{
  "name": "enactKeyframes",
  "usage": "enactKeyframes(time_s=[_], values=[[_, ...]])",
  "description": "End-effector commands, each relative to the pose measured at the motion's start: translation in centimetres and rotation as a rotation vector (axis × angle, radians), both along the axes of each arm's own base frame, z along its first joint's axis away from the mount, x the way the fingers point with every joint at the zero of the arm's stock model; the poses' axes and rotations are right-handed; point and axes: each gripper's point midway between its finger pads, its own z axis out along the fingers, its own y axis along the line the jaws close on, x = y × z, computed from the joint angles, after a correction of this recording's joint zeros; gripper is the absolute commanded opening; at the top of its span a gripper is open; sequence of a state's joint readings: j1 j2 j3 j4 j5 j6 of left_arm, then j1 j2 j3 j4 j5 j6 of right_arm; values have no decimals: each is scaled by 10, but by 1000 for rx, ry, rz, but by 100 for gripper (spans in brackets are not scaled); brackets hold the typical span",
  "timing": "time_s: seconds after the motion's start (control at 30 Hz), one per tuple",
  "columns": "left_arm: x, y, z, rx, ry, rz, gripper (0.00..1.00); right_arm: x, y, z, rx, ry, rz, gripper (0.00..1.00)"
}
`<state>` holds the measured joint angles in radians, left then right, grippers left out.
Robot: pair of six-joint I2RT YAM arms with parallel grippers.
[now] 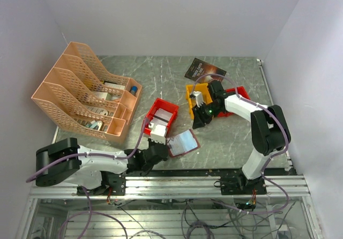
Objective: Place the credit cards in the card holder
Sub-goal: Close the card holder at the center of the board.
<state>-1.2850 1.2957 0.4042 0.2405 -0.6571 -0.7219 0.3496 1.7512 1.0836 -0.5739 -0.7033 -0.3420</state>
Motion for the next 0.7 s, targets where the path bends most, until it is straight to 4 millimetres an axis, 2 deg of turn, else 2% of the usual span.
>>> enactKeyframes(time_s=[0.0,0.13,0.23,0.47,0.67], values=[[10,-16,41,-50,-76,27,7,1,-18,-16,-102,-10,-22,24],[13,-23,56,-27,-103,15,7,-1,-24,-30,-157,25,-23,9],[16,-29,66,-15,-123,9,7,-8,-22,-37,-177,48,2,3],[20,-44,67,36,-141,-29,7,-24,-8,-44,-170,96,63,1],[23,-70,76,59,-184,-104,7,-38,9,-37,-92,160,104,1]])
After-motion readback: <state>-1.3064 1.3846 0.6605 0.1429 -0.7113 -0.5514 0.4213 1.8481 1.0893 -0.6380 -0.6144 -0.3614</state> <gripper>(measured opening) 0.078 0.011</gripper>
